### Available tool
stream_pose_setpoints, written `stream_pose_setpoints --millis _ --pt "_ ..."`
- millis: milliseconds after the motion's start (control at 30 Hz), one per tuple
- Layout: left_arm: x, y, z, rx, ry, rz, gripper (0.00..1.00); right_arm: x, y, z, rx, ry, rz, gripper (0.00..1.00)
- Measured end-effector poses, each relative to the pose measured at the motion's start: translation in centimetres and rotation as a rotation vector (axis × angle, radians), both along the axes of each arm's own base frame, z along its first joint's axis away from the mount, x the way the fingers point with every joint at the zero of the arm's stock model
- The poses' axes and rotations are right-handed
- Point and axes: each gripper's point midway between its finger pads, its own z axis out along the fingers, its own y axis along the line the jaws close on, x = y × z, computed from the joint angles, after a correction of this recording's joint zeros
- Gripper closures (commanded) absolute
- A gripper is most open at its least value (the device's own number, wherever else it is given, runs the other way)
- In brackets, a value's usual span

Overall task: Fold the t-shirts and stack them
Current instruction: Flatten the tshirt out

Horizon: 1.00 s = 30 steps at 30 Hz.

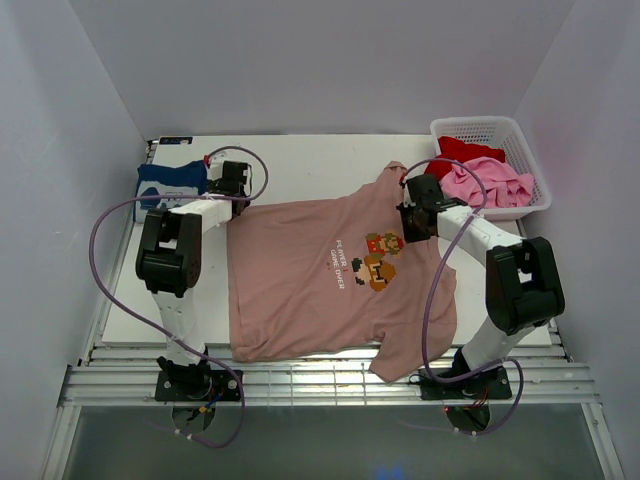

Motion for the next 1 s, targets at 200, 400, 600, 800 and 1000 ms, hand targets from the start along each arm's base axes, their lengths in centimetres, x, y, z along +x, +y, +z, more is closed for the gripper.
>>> stream_pose_setpoints --millis 200,400,600,800,1000 --pt "-3.3 -4.4 3.4 -0.066 -0.078 -0.118 0.43 6.9 1.2 3.8 -0.001 -0.141 -0.036 0.70" --pt "-3.4 -13.7 9.2 -0.210 -0.236 -0.333 0.44 16.8 3.3 8.9 0.011 -0.343 -0.055 0.67" --pt "-2.3 -17.3 7.0 -0.252 -0.198 -0.419 0.44 25.2 4.3 8.9 -0.022 -0.461 -0.047 0.59" --pt "-3.3 -18.0 1.1 -0.262 -0.070 -0.433 0.44 27.2 3.2 2.7 -0.073 -0.392 -0.040 0.58" --pt "-4.8 -17.9 -1.3 -0.275 -0.019 -0.430 0.44 27.3 1.3 -0.3 -0.087 -0.339 -0.053 0.77"
